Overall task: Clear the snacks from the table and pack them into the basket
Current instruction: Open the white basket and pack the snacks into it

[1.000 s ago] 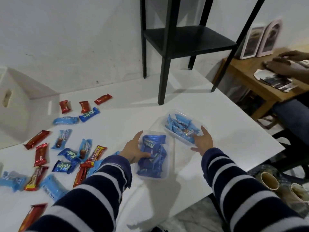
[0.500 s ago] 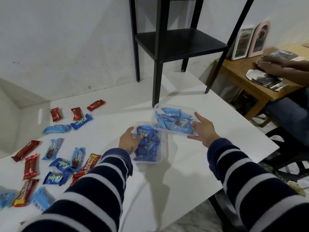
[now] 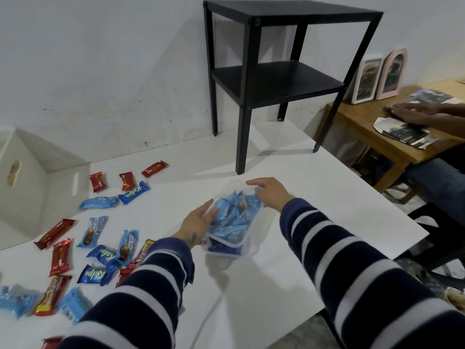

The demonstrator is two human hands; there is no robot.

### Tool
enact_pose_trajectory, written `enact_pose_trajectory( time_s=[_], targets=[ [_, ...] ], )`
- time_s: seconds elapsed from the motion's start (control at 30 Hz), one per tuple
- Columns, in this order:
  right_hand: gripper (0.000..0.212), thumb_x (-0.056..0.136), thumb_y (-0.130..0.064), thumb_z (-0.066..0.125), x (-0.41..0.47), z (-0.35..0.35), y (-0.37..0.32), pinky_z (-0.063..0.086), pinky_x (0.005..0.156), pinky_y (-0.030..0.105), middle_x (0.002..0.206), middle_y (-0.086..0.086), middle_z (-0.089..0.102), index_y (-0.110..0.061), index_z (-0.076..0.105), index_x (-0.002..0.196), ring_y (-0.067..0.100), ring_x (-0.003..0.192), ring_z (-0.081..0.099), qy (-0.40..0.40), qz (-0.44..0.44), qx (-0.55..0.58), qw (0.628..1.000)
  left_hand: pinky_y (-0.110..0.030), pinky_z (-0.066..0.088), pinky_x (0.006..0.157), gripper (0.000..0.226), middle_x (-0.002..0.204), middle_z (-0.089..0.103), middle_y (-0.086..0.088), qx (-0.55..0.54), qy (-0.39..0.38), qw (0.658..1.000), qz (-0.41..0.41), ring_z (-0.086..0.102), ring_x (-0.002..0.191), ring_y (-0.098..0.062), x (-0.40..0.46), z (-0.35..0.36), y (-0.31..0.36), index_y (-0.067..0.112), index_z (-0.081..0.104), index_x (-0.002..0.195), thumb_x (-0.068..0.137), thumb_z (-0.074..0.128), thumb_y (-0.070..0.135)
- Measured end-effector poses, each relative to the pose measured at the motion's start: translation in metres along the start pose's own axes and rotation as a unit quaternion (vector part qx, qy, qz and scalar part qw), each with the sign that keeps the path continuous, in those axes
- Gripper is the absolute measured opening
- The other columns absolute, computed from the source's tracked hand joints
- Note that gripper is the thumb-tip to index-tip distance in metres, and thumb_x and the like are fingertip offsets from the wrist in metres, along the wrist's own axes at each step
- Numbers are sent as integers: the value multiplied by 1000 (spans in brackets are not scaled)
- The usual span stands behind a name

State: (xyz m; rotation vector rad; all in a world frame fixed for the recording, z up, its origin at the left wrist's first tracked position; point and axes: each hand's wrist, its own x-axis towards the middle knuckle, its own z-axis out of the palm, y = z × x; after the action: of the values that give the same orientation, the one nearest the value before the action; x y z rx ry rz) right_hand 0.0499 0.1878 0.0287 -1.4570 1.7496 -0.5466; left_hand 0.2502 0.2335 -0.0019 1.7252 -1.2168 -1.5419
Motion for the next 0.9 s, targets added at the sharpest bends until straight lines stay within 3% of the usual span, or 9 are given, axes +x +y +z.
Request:
enact_pose_trajectory(
  time_s=[0.1, 0.2, 0.33, 0.47, 0.6, 0.67, 0.73, 0.83, 0.9],
  targets=[
    [41, 88, -2, 56, 4, 18, -1, 38, 87, 15, 137, 6, 54, -17, 61, 126, 21, 123, 51, 14, -12, 18, 1000, -38, 53, 77, 53, 128, 56, 2, -12, -2, 1000, 9, 59, 102, -21, -3, -1, -2, 36, 28, 146, 97, 48, 36],
    [47, 89, -7, 59, 1, 30, -4, 31, 82, 4, 140, 4, 50, -15, 52, 135, 19, 126, 48, 41, -7, 64, 997, -47, 51, 91, 56, 137, 51, 0, 5, -4, 1000, 17, 57, 112, -24, -5, 0, -1, 38, 20, 148, 99, 45, 33],
    [62, 95, -34, 51, -8, 51, 5, 31, 114, 35, 152, 8, 34, -29, 22, 150, 26, 137, 38, 33, 26, 65, 997, -47, 51, 94, 55, 137, 50, 3, 15, 9, 1000, 9, 56, 105, -19, -9, 2, -1, 41, 15, 148, 100, 41, 35],
    [73, 95, -50, 42, -25, 68, 13, 43, 106, 46, 149, 6, 42, -50, -11, 145, 31, 124, 53, 13, 53, 138, 989, -52, 53, 88, 56, 123, 49, 8, 13, -2, 1000, -7, 56, 98, -17, -9, 2, 2, 45, 11, 147, 101, 39, 34],
    [92, 91, -46, 55, -34, 74, 16, 43, 106, 46, 151, 5, 37, -50, -23, 141, 30, 123, 54, 29, 54, 206, 977, -31, 53, 57, 57, 139, 49, -1, -3, -8, 1000, -24, 61, 91, -18, -13, 4, 9, 45, 12, 147, 102, 35, 19],
    [96, 91, -42, 57, -35, 74, 13, 41, 108, 46, 154, 5, 32, -44, -23, 143, 30, 127, 51, 23, 67, 218, 973, -27, 48, 51, 59, 140, 49, -1, -18, -2, 1000, -25, 60, 86, -16, -19, 4, 10, 44, 16, 147, 101, 35, 13],
    [97, 90, -39, 60, -34, 72, 3, 40, 108, 45, 154, 6, 32, -36, -19, 147, 30, 128, 49, 14, 69, 215, 974, -29, 49, 53, 60, 138, 49, -1, -33, 11, 999, -24, 59, 82, -14, -27, -1, 11, 44, 17, 147, 100, 35, 11],
    [96, 91, -36, 60, -35, 71, -25, 43, 106, 43, 151, 7, 37, -36, -17, 148, 29, 124, 53, 3, 34, 201, 979, -47, 55, 78, 63, 141, 48, -1, -45, 37, 998, -8, 61, 100, -25, -37, -20, 16, 48, 16, 146, 97, 37, 13],
    [93, 92, -35, 58, -36, 75, -51, 45, 105, 41, 149, 8, 40, -37, -17, 148, 29, 120, 56, 0, 0, 187, 982, -48, 54, 83, 61, 144, 44, 0, -40, 61, 997, 14, 58, 105, -25, -44, -39, 24, 48, 15, 146, 98, 37, 19]
  ],
)
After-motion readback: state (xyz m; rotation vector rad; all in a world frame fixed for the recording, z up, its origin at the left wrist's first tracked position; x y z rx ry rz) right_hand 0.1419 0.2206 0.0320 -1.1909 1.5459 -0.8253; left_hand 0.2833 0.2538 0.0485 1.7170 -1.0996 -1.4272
